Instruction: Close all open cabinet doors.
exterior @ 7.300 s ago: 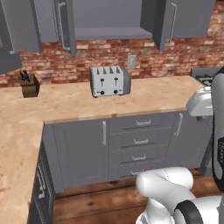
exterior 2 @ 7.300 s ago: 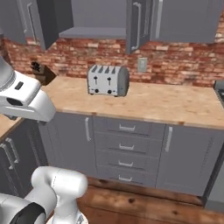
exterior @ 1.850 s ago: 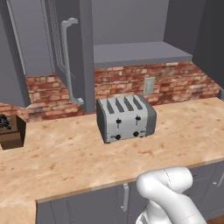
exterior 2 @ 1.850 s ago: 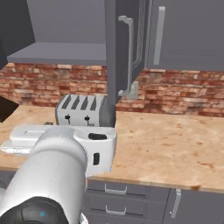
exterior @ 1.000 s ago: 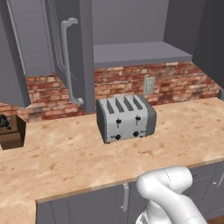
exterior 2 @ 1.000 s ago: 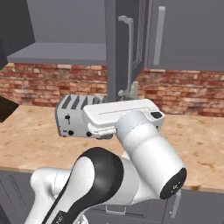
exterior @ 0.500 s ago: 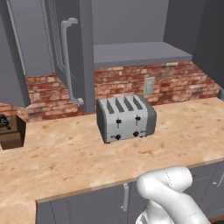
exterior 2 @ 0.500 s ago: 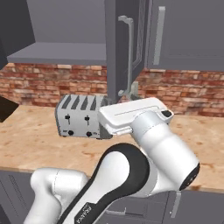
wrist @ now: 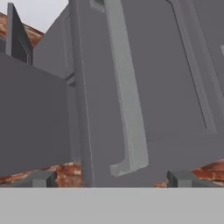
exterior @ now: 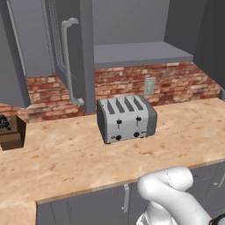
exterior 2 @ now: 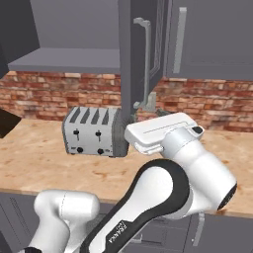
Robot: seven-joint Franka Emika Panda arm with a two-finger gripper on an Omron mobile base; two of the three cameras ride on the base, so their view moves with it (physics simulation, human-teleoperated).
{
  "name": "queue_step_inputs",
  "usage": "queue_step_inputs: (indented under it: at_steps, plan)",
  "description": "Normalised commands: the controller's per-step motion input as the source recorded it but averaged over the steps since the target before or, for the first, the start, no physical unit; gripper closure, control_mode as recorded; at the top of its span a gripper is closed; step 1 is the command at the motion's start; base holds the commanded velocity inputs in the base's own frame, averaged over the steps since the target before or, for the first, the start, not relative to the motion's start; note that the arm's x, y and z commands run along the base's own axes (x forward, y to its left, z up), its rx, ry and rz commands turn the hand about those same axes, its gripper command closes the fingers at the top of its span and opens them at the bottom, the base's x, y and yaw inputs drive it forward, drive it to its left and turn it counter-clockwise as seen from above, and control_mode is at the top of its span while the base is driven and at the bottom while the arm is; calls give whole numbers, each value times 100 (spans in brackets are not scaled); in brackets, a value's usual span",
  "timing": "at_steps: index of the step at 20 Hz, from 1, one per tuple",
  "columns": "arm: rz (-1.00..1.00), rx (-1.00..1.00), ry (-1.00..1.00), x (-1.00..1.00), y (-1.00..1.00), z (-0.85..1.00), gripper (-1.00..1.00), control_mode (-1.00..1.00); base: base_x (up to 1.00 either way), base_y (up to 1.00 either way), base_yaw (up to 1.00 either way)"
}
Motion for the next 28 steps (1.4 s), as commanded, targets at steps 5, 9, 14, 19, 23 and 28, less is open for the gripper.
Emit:
queue_step_inputs:
  at_steps: [5, 9, 14, 19, 23, 28]
  plan:
    - [7, 0, -2, 40, -5, -32, -100, -100, 0, 0, 0]
    - [7, 0, -9, 47, 0, -18, -100, -100, 0, 0, 0]
    - [7, 0, -12, 48, -1, 0, -100, -100, 0, 0, 0]
    - [9, 0, -7, 43, 0, 0, -100, -100, 0, 0, 0]
    - [8, 2, 0, 37, 0, 0, -100, -100, 0, 0, 0]
    - [5, 3, 0, 32, 0, 0, -100, -100, 0, 0, 0]
